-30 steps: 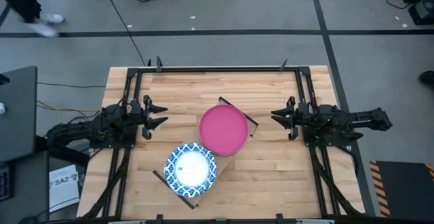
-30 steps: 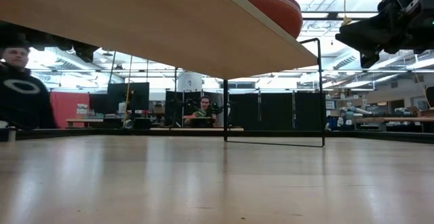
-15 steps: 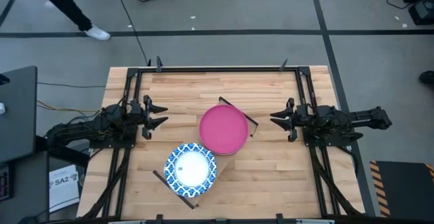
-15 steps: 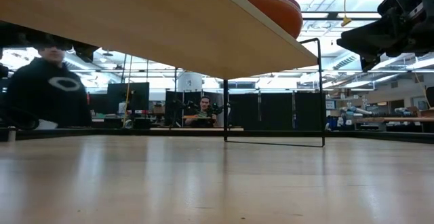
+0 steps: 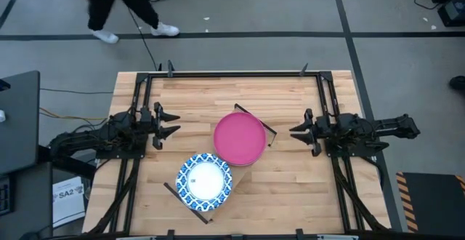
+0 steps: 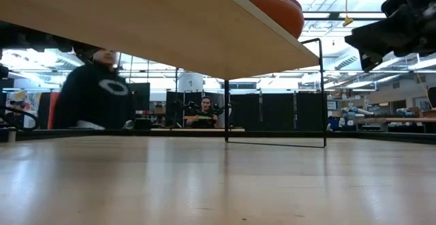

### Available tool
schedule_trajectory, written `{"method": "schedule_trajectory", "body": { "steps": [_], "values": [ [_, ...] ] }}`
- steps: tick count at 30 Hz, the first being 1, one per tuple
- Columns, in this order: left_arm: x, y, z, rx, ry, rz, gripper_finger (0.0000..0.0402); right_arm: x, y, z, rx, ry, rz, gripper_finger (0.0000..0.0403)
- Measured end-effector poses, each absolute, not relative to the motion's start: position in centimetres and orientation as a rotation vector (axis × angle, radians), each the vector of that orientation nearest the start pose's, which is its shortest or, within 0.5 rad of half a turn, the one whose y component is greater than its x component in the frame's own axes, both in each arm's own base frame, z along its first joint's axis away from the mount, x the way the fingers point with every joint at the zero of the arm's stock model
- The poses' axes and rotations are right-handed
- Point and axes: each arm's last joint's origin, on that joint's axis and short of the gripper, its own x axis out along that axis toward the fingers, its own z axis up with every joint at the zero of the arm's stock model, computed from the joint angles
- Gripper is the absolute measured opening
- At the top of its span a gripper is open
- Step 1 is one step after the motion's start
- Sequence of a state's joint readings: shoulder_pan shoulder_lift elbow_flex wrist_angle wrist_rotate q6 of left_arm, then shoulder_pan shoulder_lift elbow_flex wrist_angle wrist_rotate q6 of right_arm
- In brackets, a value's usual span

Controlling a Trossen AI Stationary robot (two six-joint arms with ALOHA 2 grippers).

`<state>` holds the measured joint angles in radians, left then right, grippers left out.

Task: Place and stack plates onto a shelf
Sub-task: Return to Home Position

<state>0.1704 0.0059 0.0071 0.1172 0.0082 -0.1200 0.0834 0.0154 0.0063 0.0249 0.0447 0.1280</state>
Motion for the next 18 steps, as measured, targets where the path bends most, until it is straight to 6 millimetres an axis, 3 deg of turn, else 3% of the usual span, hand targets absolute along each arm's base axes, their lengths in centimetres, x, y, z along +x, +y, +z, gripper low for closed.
{"method": "schedule_trajectory", "body": {
  "steps": [6, 18],
  "values": [
    [9.56, 1.62, 17.65, -0.109, -0.125, 0.155, 0.0196, 9.77, 0.99, 16.70, 0.129, -0.008, 0.145, 0.0102],
    [9.56, 1.62, 17.65, -0.109, -0.125, 0.155, 0.0196, 9.80, 0.75, 16.70, 0.052, -0.016, 0.061, 0.0102]
  ]
}}
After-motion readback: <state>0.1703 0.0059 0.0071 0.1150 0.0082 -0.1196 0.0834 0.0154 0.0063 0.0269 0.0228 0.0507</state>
